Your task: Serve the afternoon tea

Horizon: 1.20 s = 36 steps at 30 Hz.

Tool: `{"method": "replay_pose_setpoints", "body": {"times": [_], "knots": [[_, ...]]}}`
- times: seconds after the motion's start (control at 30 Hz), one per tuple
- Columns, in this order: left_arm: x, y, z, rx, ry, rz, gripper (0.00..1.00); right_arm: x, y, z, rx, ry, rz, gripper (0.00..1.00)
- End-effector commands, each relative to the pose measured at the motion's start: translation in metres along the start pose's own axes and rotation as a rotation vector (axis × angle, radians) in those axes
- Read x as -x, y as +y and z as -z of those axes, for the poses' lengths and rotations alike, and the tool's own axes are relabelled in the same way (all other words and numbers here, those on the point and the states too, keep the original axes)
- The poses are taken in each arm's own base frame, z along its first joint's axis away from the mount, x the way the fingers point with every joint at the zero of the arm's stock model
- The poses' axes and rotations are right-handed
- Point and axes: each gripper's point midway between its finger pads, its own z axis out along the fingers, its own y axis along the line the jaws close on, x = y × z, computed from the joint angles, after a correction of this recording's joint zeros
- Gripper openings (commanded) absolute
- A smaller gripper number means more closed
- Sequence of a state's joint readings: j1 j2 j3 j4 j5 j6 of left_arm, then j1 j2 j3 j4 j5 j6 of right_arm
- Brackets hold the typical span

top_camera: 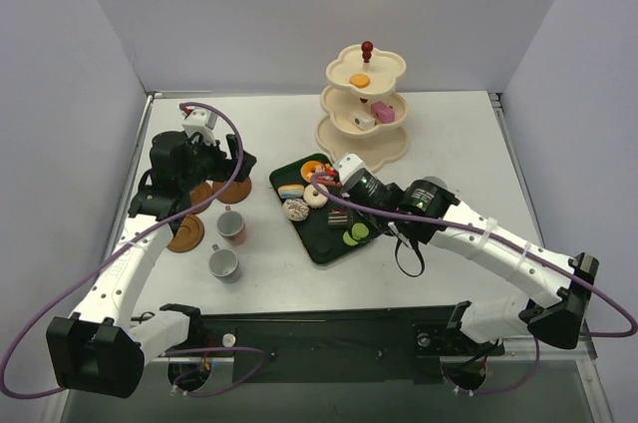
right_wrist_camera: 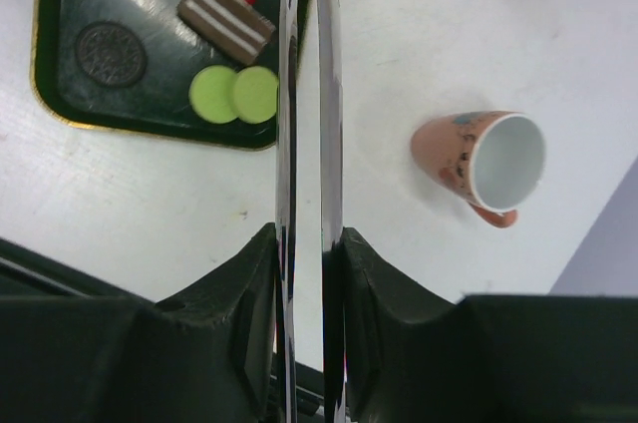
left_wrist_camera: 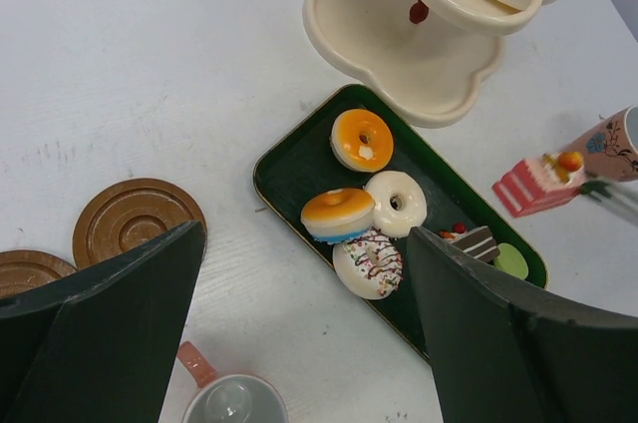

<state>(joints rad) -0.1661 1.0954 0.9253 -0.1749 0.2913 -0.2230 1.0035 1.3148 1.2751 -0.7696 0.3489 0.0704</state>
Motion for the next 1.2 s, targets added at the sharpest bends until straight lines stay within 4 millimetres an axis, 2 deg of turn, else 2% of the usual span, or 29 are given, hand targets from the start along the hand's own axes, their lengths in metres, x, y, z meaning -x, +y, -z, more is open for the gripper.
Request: {"method": "replay_pose_setpoints", "body": {"times": [0.0,0.1,0.27,0.4,0.47,0.7,1.17], "knots": [[0.024,-0.001,0.007,0.007,-0.082,-0.032,0.94,0.023,-0.055,0.028,-0.173,-0.077,-0.072,0.00],[0.026,-0.001,0.009,0.011,-0.086,-0.035,0.94,0.042,-0.083,0.034,-0.224,-0.103,-0.128,0.00],[0.026,0.001,0.009,0.019,-0.085,-0.036,0.94,0.069,-0.111,0.032,-0.266,-0.114,-0.140,0.00],[0.027,0.001,0.009,0.015,-0.088,-0.034,0.94,0.085,-0.116,0.019,-0.276,-0.093,-0.108,0.00],[0.028,0.001,0.009,0.013,-0.090,-0.033,0.94,0.091,-0.112,0.007,-0.269,-0.070,-0.080,0.00],[0.030,0.005,0.010,0.015,-0.095,-0.023,0.94,0.099,-0.112,-0.018,-0.287,-0.022,-0.055,0.00],[0.034,0.016,0.013,0.036,-0.111,-0.008,0.94,0.127,-0.134,-0.067,-0.360,0.008,-0.088,0.00]]}}
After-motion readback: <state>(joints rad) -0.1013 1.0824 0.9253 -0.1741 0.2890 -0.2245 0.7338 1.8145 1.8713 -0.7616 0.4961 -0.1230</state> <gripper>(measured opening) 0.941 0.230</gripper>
